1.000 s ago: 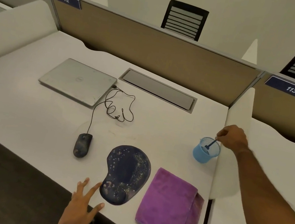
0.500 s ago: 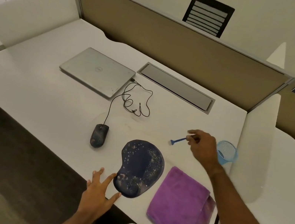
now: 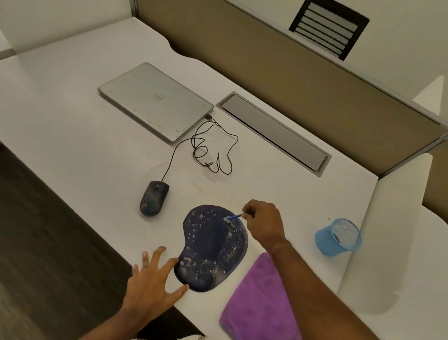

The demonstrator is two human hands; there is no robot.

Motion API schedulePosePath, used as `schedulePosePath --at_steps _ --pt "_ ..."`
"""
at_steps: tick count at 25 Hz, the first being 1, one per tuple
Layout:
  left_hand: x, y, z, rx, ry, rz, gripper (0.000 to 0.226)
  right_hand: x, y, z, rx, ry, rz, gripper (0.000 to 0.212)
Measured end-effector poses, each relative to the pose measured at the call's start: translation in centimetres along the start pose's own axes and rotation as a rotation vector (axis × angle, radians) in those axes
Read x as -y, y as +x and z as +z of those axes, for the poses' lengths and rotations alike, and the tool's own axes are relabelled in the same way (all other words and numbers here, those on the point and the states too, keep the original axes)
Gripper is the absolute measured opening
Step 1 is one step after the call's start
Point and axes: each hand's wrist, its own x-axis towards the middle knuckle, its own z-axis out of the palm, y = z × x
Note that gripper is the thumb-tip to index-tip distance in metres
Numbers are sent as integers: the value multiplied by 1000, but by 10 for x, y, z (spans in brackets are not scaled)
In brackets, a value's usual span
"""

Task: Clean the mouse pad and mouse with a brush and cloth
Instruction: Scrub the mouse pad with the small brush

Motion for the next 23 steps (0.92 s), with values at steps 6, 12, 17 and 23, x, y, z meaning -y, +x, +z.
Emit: schedulePosePath --at_steps 6,12,17,23 --pt "2 5 3 0 -12 -10 90 10 12 0 146 -248 -87 20" --pt "6 8 6 3 18 12 90 6 14 -1 254 -491 -204 26" --pt "7 10 7 7 34 13 89 -13 3 -1 284 -617 -265 30" --pt "6 11 4 11 53 20 89 -31 3 -14 266 -657 -280 36"
